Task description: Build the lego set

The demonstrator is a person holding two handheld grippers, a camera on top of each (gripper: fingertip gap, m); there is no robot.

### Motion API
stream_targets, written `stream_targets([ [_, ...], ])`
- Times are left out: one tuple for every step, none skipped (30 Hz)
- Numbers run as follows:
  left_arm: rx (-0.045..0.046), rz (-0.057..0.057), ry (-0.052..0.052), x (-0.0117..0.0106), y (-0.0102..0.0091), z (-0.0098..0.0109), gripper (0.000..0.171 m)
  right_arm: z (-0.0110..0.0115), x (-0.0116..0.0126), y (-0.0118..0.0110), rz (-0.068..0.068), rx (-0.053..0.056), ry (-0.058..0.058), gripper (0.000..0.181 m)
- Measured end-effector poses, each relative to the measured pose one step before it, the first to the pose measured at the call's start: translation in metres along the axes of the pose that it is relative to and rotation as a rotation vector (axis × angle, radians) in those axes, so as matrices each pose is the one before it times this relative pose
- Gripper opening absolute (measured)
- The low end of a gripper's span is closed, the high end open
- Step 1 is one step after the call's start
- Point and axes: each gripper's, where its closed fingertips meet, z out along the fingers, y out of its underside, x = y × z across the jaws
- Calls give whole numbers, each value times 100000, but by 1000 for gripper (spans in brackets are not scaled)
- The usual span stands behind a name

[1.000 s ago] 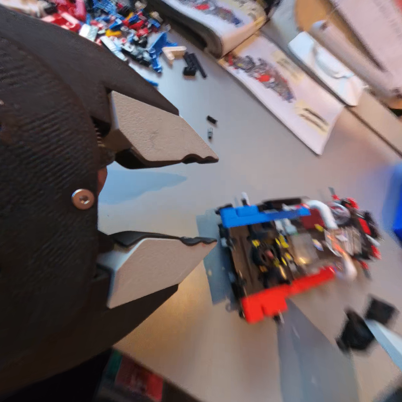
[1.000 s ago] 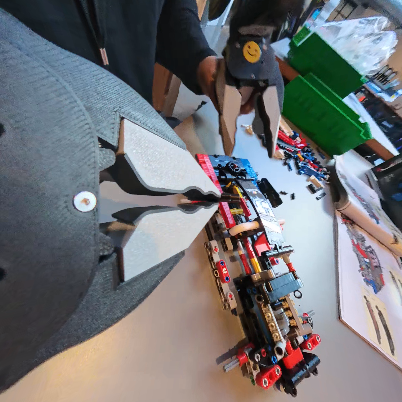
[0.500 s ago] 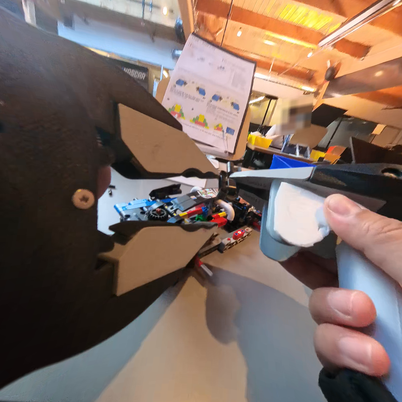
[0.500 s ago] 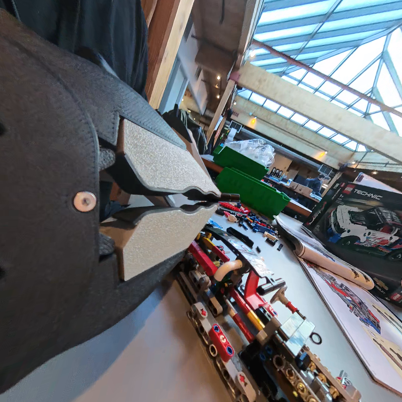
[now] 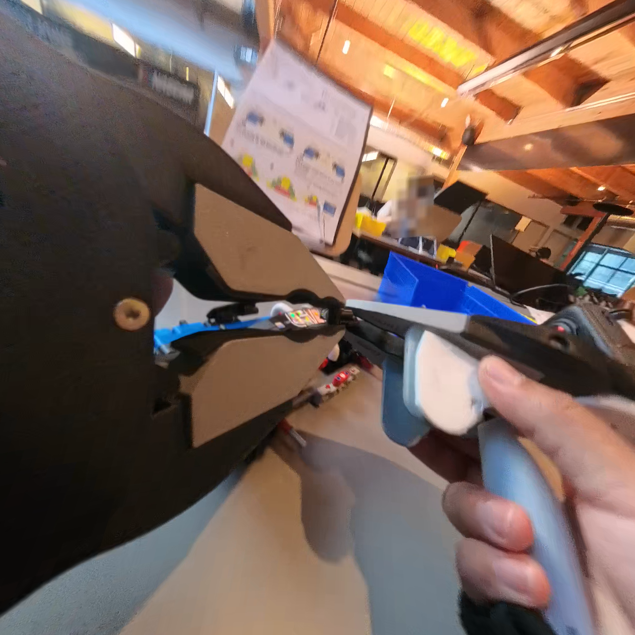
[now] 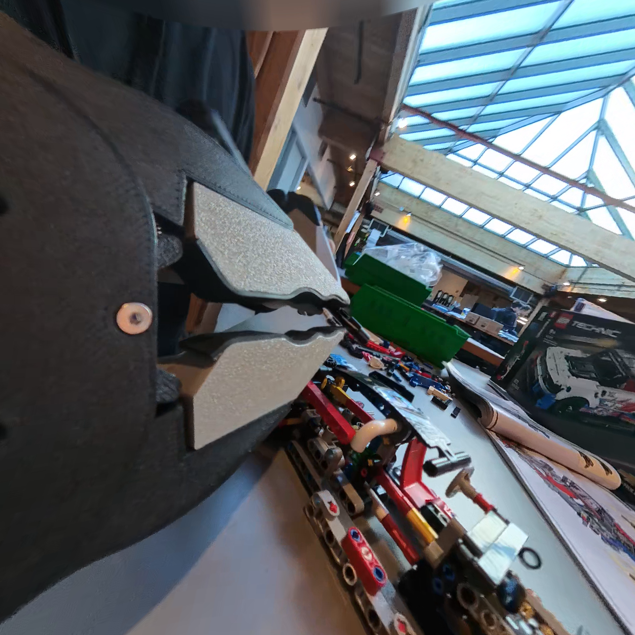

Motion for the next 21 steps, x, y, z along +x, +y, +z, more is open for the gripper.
stream_targets([
  [1352,-8472,1967,-289,-28,-106,6,-403,-611,-110,-4868,-1796,-2357,9],
  [2611,-8708,2660,-275,-148,-152,5,-480,-840,-102,-5647,-2285,-3891,10],
  [3609,-11014,4232,-161,-291,-201,5,-541,-361,-7,-6456,-3420,-616,13],
  [3102,-12738,5777,-35,-255,-170,5,-592,369,-74,-8062,-3246,4460,19],
  [2462,-13602,6025,-60,-169,-89,5,-558,428,-172,-9836,-2799,5336,27],
  [2816,-14273,7554,93,-241,-38,5,-412,158,-142,-9999,-3455,3682,25],
  [3664,-14580,9614,361,-426,-70,6,-234,28,-140,-9010,-4038,2745,27],
  [3778,-14526,8432,243,-466,-68,6,-81,-66,-206,-8104,-3906,2165,31],
  [3230,-13235,6162,25,-395,-62,6,74,-357,-224,-7732,-3640,203,31],
  [3641,-10105,5987,168,-461,-78,6,190,-628,-205,-7208,-3396,-1902,28],
  [3886,-7173,5320,287,-489,-98,6,263,-511,-135,-6181,-3311,-1947,25],
  [2474,-4620,1980,-14,-253,-95,6,273,-227,-66,-5096,-2887,-921,24],
  [1126,-2317,699,-54,-35,-33,6,264,-115,0,-4090,-2342,-800,21],
  [72,-848,667,74,119,6,6,249,-197,79,-2773,-2132,-1784,13],
  [-221,375,-916,-72,178,-26,6,237,-313,54,-1214,-1583,-2836,8],
  [101,657,350,137,99,-56,6,212,-333,-64,-372,-299,-2958,6],
  [581,203,742,211,-10,-74,6,146,-240,-110,-382,515,-2281,6],
  [742,353,60,69,-53,-122,6,91,-112,-131,-139,836,-1450,6],
  [305,130,11,9,-32,-103,6,66,-20,-73,-189,558,-1057,6],
  [-611,-178,26,-52,44,-57,6,39,9,45,-508,-93,-977,6],
  [-1467,-328,-535,-183,108,-14,6,17,67,121,-848,-678,-679,6],
])
